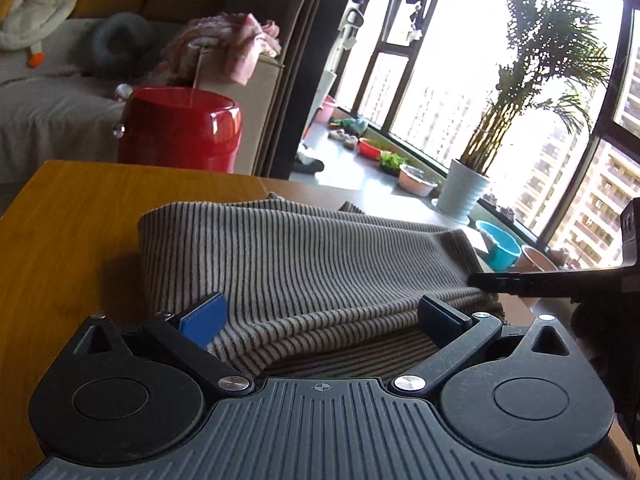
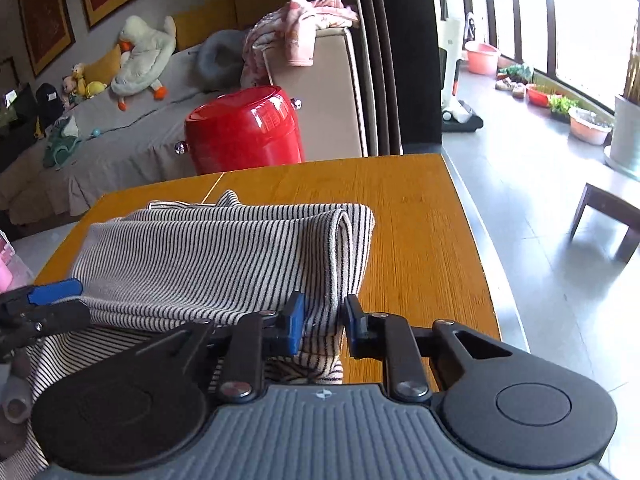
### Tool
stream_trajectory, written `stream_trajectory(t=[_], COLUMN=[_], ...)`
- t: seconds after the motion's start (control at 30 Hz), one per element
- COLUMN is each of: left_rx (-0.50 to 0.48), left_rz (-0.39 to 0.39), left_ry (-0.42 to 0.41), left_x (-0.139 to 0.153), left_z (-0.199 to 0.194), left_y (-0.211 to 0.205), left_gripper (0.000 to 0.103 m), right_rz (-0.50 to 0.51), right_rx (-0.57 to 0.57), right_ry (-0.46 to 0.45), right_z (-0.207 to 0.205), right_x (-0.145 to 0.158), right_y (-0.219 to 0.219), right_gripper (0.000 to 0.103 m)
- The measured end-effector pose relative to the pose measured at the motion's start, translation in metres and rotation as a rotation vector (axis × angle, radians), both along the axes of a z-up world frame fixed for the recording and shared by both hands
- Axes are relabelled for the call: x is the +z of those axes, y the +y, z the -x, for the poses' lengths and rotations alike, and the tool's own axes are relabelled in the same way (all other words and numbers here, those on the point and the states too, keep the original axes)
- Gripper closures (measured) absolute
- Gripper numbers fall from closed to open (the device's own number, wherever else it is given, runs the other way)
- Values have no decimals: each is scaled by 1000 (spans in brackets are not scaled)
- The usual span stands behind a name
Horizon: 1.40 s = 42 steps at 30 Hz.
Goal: Fold clothes
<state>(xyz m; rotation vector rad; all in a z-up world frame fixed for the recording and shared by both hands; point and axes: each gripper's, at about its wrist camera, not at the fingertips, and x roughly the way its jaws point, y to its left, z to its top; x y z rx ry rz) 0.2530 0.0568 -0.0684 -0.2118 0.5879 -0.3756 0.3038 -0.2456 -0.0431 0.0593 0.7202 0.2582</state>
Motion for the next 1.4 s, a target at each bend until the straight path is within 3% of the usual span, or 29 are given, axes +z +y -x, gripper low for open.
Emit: stream_trajectory(t=[0.1, 0.23, 0.4, 0.5, 0.57, 0.67, 0.83, 0.97, 1.07, 1.2, 1.33, 1.4], left_rx=[-4, -1, -3, -4, -9, -13, -16, -6, 6, 25, 40, 44], left_rz=[7, 30, 42, 49, 55, 63, 41, 47, 47, 15, -7, -13], left_ry=[-1, -2, -1, 1, 4, 9, 7, -70, -83, 3, -17, -7], left_x=[-1, -2, -1, -1, -2, -2, 3, 28, 38, 14, 5, 4], left_z=[2, 2, 2, 3, 4, 7, 14, 18, 7, -14, -11, -12], left_y=[2, 6, 8, 9, 12, 15, 17, 26, 27, 21, 20, 20], left_gripper=[0, 0, 0, 0, 0, 0, 0, 0, 0, 0, 0, 0], right_rz=[20, -63, -316, -330, -324, -315, -365, -384, -387, -385, -378, -370], right_rx=[-15, -44, 12, 7, 10, 35, 46, 55, 56, 66, 99, 108], right_ry=[-9, -65, -79, -15, -47, -78, -79, -82, -84, -91, -85, -81], right_z=[2, 8, 8, -1, 2, 11, 16, 16, 17, 19, 18, 18], right_x=[6, 27, 31, 2, -13, -14, -16, -17, -17, -16, -15, -15], right_y=[3, 2, 3, 12, 16, 21, 17, 15, 15, 17, 21, 23], right_gripper=[74, 58, 32, 32, 30, 23, 22, 18, 17, 12, 1, 0])
